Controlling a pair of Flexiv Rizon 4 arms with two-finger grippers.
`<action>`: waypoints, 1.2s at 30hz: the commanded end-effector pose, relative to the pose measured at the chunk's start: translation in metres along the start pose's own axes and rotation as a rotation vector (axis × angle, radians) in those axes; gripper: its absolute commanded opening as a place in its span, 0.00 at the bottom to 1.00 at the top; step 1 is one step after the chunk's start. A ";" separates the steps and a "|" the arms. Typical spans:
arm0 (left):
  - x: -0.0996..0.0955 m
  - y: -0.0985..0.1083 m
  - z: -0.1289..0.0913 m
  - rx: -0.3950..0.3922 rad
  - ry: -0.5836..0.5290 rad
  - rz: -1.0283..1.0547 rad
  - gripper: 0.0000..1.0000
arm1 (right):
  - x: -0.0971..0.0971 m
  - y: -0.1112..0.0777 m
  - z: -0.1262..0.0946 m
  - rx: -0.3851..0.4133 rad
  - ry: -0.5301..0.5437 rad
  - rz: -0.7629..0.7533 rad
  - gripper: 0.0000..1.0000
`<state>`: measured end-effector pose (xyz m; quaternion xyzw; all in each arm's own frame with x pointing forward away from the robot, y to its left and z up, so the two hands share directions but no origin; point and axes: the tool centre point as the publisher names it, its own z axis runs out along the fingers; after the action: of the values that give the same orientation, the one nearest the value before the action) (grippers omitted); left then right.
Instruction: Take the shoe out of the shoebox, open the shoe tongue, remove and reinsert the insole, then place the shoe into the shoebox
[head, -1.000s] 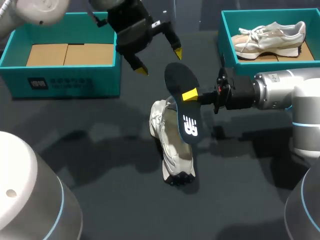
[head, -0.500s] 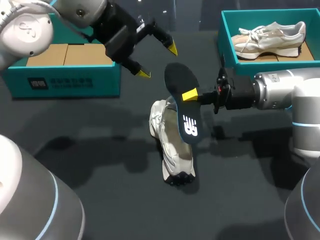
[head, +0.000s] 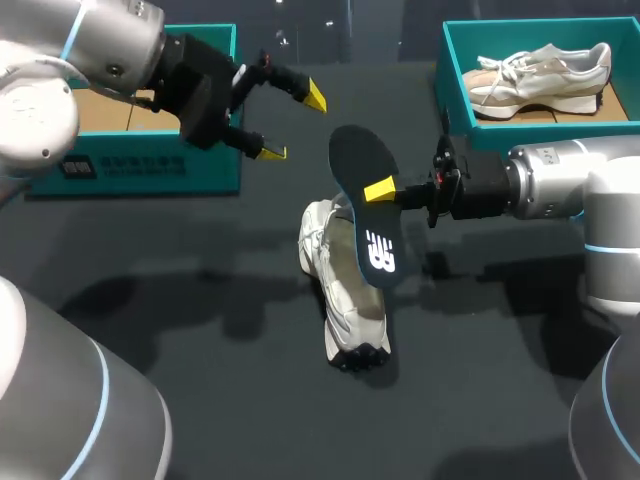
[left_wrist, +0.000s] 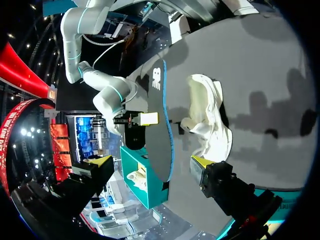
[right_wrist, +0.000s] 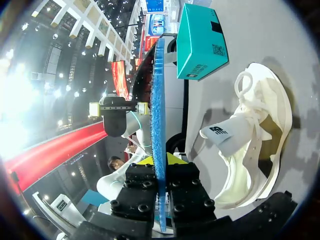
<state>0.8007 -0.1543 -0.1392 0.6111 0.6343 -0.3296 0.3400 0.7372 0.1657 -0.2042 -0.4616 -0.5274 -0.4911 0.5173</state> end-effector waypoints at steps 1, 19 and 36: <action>0.005 -0.006 -0.001 -0.012 -0.141 0.002 1.00 | -0.001 -0.001 0.001 -0.001 0.000 0.000 0.00; 0.028 -0.017 0.030 -0.077 -0.293 -0.097 1.00 | 0.005 -0.001 0.005 -0.038 -0.005 0.005 0.00; 0.023 -0.018 0.064 -0.140 -0.428 -0.115 0.95 | 0.013 -0.006 0.017 -0.055 0.067 0.049 0.00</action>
<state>0.7830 -0.1883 -0.1891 0.4762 0.6141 -0.4175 0.4710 0.7301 0.1782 -0.1881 -0.4724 -0.4872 -0.5052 0.5332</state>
